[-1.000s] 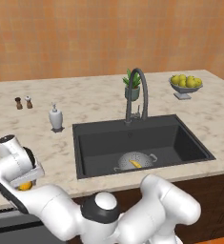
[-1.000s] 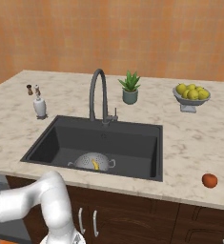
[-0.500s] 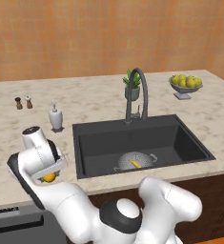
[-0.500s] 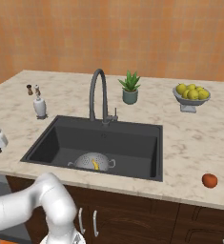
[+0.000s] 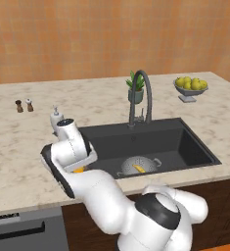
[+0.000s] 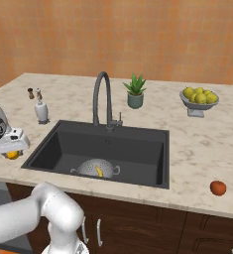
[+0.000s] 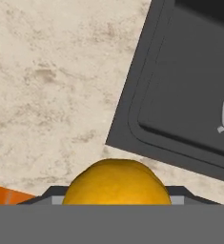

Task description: Put the colander in the sink, put the orange, banana, tangerine in the colander, and turn on the sink faucet and pour water over the colander.

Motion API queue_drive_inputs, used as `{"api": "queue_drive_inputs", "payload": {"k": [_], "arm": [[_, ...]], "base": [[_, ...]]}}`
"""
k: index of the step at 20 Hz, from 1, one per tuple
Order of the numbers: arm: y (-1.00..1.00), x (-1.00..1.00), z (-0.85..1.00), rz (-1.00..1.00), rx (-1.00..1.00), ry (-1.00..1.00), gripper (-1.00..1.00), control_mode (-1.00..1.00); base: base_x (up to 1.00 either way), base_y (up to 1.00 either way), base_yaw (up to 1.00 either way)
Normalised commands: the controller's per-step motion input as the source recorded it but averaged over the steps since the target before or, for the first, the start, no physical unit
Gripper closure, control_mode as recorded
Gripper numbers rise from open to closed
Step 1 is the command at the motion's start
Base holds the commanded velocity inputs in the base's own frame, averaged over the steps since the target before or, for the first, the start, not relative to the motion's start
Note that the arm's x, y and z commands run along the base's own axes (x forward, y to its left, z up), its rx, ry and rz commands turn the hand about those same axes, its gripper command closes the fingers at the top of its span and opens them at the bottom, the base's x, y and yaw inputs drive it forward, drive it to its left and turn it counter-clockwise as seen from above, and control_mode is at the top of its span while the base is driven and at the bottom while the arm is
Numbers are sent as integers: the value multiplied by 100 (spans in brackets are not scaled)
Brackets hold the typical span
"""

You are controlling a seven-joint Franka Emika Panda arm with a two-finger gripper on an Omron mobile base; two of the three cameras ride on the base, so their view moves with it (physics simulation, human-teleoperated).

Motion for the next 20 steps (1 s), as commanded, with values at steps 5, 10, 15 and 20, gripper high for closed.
{"api": "queue_drive_inputs", "payload": {"k": [5,10,15,20], "arm": [[-86,24,11,0,0,0,100,-100],[-75,23,4,0,-7,0,100,-100],[-63,22,2,0,-10,10,100,-100],[-66,13,2,0,-14,4,100,-100]], "base": [[0,0,0],[0,0,0],[0,0,0],[0,0,0]]}}
